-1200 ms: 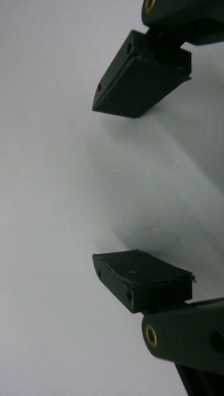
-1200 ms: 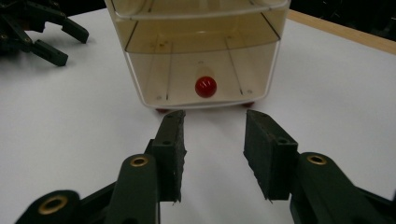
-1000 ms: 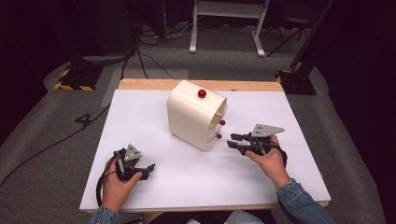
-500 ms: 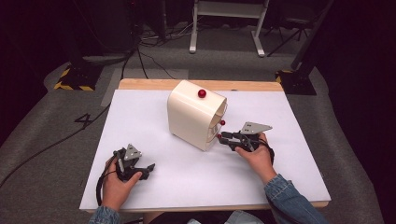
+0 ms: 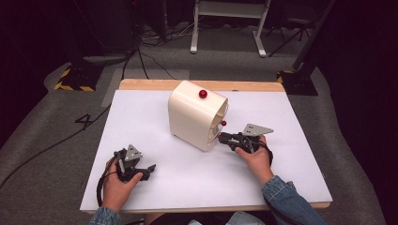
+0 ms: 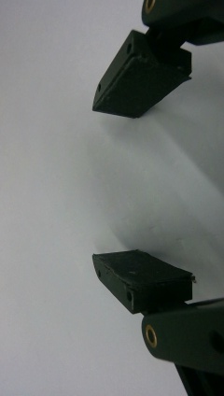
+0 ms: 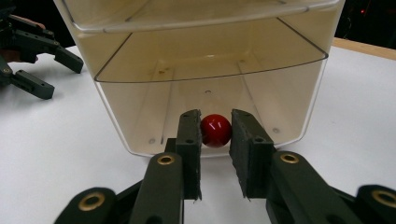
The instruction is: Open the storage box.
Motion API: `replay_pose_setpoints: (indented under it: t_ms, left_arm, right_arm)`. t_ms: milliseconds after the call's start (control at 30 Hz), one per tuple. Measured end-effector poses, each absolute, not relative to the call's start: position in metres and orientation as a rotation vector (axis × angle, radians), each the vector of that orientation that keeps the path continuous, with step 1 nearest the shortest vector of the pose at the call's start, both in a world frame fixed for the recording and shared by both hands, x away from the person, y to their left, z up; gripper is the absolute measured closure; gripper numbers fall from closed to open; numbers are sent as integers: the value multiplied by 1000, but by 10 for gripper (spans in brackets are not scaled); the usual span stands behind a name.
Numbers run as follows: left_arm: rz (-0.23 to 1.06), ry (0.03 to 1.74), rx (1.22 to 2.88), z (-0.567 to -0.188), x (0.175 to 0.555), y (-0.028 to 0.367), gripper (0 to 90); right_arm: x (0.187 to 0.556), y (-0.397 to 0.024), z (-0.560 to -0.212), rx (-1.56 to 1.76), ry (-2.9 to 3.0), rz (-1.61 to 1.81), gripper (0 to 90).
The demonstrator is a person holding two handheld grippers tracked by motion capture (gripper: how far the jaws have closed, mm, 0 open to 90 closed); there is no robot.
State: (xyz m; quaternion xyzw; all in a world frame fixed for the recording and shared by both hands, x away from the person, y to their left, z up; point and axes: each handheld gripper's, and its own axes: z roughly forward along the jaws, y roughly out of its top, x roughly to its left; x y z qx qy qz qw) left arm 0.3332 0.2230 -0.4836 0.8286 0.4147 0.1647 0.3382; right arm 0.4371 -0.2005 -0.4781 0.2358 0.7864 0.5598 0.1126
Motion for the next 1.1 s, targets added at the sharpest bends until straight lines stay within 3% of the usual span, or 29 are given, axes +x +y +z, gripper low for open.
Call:
replay_pose_setpoints:
  t_ms: [467,1100]
  left_arm:
    - [422,1081,2160,-483,334,223,235]
    - [415,1083,2156,-483,334,223,234]
  right_arm:
    - [431,-205,-471,659,2322,1576,741]
    - [404,-243,-459,677,2299,1554,742]
